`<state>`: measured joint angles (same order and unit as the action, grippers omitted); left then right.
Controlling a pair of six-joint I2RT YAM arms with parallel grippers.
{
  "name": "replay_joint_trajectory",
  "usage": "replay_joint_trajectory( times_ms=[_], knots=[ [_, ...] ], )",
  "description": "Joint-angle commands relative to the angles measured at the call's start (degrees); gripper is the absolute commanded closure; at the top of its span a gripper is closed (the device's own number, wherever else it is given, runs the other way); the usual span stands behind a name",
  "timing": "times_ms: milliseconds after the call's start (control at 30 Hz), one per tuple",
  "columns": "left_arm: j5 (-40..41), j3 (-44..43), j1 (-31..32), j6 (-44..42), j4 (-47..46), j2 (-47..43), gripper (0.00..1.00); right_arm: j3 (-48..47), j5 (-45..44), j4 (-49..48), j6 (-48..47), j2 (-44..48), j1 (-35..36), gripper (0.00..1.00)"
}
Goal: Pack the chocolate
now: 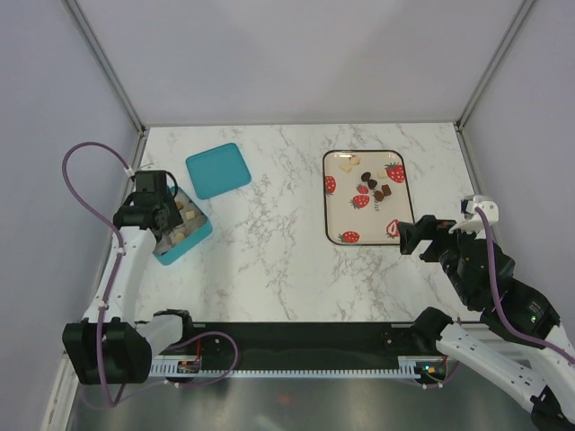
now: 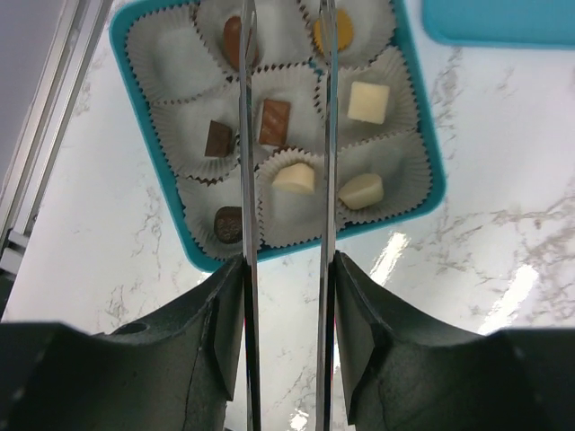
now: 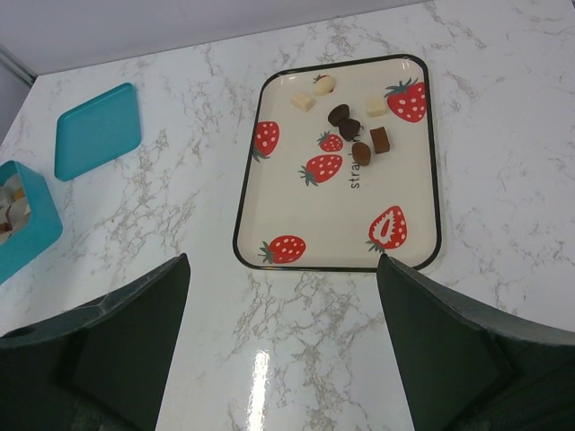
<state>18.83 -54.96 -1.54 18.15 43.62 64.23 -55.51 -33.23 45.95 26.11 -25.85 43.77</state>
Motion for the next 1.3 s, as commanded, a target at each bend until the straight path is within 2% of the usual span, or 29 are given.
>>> replay_joint_trajectory(
  times_ms=[0,233,300,367,467,567,767,1067,1267],
  knots=[
    [-4.6,-5.1,-0.3,-3.2,-2.2,-3.5,0.51,-0.3,0.7,-1.7,1.0,-0.6,0.4,0.07],
    [-16.9,-9.4,0.4,-2.0,-2.8,-5.1,0.52,-1.2,1.1,-1.7,1.5,-2.2,0.3,0.07],
    [-21.1,-9.7,3.3,-1.0,-3.3,-4.4,0.53,-1.2,0.5,-1.7,1.6,-2.5,0.3,0.07],
    [-19.4,-9.8,7.3,0.2,-4.3,-3.3,0.53,-1.4,0.1,-1.7,1.8,-3.1,0.4,0.07],
    [-16.2,-10.5,18.7,0.6,-7.3,-0.6,0.51,-2.1,-0.6,-1.5,2.1,-4.5,0.3,0.07],
    [-16.0,-12.8,24.0,0.6,-10.5,2.3,0.51,-3.3,-0.7,-1.3,2.9,-5.7,0.4,0.07],
    [-14.2,-16.6,39.6,0.9,-19.6,11.2,0.49,-4.8,-0.3,-1.2,4.3,-7.0,0.3,0.07],
    [-10.7,-27.6,53.8,0.8,-23.3,30.1,0.49,-5.0,-1.5,-0.8,3.5,-6.2,0.4,0.07],
    [-9.4,-33.9,56.9,0.8,-24.6,38.5,0.47,-5.2,-2.7,-0.7,1.9,-5.1,0.4,0.07]
  ],
)
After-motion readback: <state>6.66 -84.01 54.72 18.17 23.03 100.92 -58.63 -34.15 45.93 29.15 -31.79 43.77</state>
